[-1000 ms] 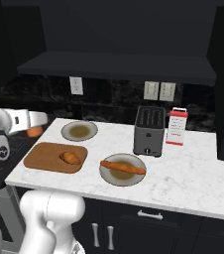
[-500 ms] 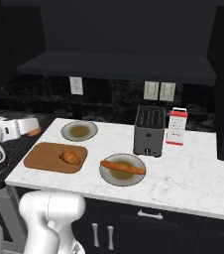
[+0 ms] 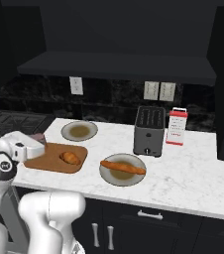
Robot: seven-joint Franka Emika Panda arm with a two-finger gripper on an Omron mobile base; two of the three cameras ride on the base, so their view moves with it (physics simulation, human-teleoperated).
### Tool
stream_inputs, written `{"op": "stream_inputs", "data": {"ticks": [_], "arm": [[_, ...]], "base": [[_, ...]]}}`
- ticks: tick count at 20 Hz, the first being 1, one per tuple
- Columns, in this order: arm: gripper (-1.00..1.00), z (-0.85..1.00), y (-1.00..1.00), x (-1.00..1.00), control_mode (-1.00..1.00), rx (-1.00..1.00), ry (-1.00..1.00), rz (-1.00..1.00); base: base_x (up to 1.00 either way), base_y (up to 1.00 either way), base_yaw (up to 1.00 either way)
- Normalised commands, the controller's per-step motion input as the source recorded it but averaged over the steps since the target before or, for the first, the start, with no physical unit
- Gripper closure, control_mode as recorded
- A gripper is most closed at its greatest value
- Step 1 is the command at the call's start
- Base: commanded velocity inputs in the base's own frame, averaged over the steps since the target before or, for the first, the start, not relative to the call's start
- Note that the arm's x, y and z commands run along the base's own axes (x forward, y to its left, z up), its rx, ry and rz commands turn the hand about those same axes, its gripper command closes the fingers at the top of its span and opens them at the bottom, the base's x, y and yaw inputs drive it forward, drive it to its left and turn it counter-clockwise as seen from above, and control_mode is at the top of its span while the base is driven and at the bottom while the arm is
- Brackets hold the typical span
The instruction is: From the different types of pastries on the counter, select a croissant and place it on the cutting board. Then retrieve a jar of jam from the cabinet and place it alongside the croissant on the cutting board.
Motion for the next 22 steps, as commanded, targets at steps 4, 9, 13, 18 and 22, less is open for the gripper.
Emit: {"op": "stream_inputs", "data": {"ticks": [4,9,13,18,22], "arm": [[1.0,-0.68,0.14,-0.01,-1.0,0.01,-0.06,0.0],[1.0,-0.26,0.05,0.23,-1.0,0.0,-0.03,0.02],[1.0,-0.44,0.1,0.64,-1.0,0.02,0.03,0.02],[1.0,-0.59,0.02,0.32,-1.0,0.03,0.06,0.06],[1.0,-0.61,0.0,0.25,-1.0,0.01,-0.07,0.01]], "base": [[0.0,0.0,0.0],[0.0,0.0,0.0],[0.0,0.0,0.0],[0.0,0.0,0.0],[0.0,0.0,0.0]]}}
